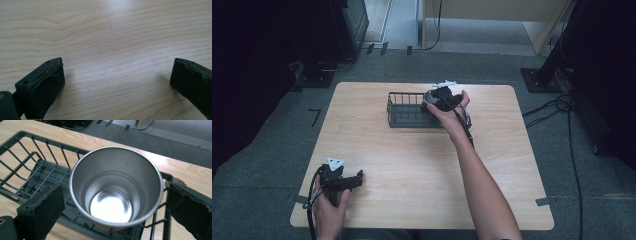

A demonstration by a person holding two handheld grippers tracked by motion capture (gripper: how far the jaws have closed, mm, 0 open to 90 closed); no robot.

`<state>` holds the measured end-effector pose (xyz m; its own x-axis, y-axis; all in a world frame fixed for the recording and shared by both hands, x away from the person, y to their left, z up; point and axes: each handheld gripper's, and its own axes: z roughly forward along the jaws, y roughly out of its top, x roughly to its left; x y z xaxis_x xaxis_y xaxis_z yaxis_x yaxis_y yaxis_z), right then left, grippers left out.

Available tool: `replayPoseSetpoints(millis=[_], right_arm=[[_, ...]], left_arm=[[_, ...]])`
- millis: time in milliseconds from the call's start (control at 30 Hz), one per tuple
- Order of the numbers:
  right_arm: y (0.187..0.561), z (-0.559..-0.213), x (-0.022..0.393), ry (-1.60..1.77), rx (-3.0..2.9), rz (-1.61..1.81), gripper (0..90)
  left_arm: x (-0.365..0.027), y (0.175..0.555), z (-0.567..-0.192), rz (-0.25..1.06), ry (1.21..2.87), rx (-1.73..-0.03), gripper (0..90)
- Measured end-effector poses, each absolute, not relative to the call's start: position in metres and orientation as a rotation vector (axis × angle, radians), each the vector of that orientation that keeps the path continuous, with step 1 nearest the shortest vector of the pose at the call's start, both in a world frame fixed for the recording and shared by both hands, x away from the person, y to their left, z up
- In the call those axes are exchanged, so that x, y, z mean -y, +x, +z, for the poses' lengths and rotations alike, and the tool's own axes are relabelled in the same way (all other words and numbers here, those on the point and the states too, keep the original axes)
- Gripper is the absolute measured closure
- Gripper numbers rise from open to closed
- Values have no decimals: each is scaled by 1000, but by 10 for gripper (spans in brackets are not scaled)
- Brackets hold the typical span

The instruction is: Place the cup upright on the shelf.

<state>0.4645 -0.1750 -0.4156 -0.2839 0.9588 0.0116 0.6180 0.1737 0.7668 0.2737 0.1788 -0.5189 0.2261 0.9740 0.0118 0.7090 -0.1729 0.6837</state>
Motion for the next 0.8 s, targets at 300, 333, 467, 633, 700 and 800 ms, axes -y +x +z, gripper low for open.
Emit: replayPoseSetpoints(millis=[300,333,467,633,700,800], right_arm=[[441,-409,193,1480,-1962,959,8],[441,-409,193,1480,-1962,959,8],[426,-408,206,1486,-1956,958,3],[414,-410,220,1501,-1944,966,3],[409,-412,225,1504,-1942,972,3],[403,-415,229,1500,-1947,974,3]], left_arm=[[-179,274,-519,623,1952,-1543,0],[-179,274,-519,623,1952,-1543,0],[-179,274,-519,623,1952,-1543,0],[-179,274,-519,623,1953,-1543,0],[-179,274,-519,623,1953,-1543,0],[-179,274,-519,623,1953,-1543,0]])
